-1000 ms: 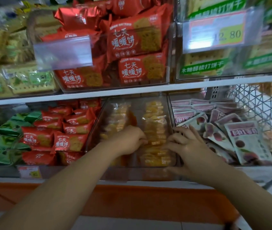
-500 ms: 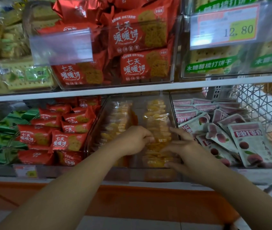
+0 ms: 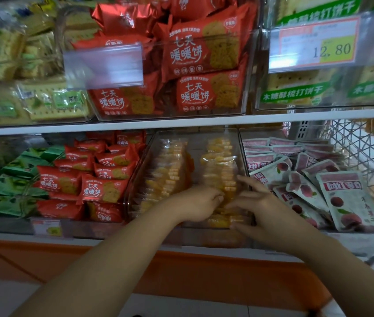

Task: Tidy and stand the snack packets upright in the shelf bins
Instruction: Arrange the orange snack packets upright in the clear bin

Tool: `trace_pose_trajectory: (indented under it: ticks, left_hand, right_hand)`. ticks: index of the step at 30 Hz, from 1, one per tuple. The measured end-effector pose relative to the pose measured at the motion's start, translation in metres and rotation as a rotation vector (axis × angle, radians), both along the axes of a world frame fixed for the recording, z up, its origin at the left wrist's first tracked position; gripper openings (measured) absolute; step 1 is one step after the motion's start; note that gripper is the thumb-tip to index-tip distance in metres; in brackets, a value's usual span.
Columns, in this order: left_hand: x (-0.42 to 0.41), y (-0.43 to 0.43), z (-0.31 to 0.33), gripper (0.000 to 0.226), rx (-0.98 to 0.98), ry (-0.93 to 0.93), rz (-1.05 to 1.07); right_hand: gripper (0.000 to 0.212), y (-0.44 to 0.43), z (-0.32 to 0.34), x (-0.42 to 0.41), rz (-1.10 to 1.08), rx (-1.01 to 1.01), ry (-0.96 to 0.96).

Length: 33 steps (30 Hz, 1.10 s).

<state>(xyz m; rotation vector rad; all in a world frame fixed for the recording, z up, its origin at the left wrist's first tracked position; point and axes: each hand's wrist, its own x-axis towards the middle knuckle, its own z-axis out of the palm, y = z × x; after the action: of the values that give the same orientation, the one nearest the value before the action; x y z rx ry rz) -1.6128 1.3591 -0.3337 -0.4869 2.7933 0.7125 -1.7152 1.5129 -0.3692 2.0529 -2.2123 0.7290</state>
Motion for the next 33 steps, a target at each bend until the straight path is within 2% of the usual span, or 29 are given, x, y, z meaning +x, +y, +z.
trace_pose_trajectory:
  ticks: [2, 4, 6, 9, 12, 14, 18, 24, 27, 30, 33]
  left_hand:
    - [0.005, 0.004, -0.004, 0.035, -0.037, 0.069, 0.076]
    - [0.009, 0.006, -0.007, 0.035, 0.018, 0.225, 0.215]
    - [0.011, 0.006, -0.008, 0.044, 0.195, 0.379, 0.406]
    - [0.009, 0.011, -0.013, 0.066, 0.547, 0.405, 0.586]
    - [0.005, 0.017, -0.022, 0.07, 0.61, 0.401, 0.646]
    - [-0.001, 0.019, -0.024, 0.069, 0.605, 0.417, 0.659]
    - [-0.014, 0.021, -0.028, 0.071, 0.616, 0.419, 0.69]
    - [-0.015, 0.02, -0.037, 0.076, 0.563, 0.397, 0.622]
    - [-0.015, 0.007, -0.036, 0.083, 0.627, 0.339, 0.649]
    - [-0.017, -0.009, -0.029, 0.092, 0.647, 0.394, 0.732]
    - [-0.028, -0.019, -0.023, 0.081, 0.608, 0.456, 0.743]
  right_hand:
    - [0.037, 0.001, -0.002, -0.002, -0.002, -0.011, 0.005]
    - [0.04, 0.001, -0.003, -0.003, -0.006, -0.032, -0.003]
    - [0.044, 0.002, -0.002, -0.004, -0.037, -0.084, -0.035]
    - [0.065, 0.002, 0.001, -0.002, -0.128, -0.136, -0.09]
    - [0.094, 0.006, 0.001, -0.003, -0.212, 0.041, -0.178]
    - [0.1, 0.006, 0.002, -0.004, -0.236, 0.137, -0.19]
    - [0.097, 0.003, 0.003, -0.008, -0.225, 0.086, -0.241]
    - [0.096, 0.001, 0.005, -0.006, -0.235, 0.086, -0.209]
    - [0.097, 0.004, 0.006, -0.008, -0.228, 0.09, -0.268]
    - [0.096, 0.003, 0.01, -0.011, -0.231, 0.047, -0.364]
    - [0.077, -0.011, 0.015, -0.019, -0.254, -0.088, -0.456]
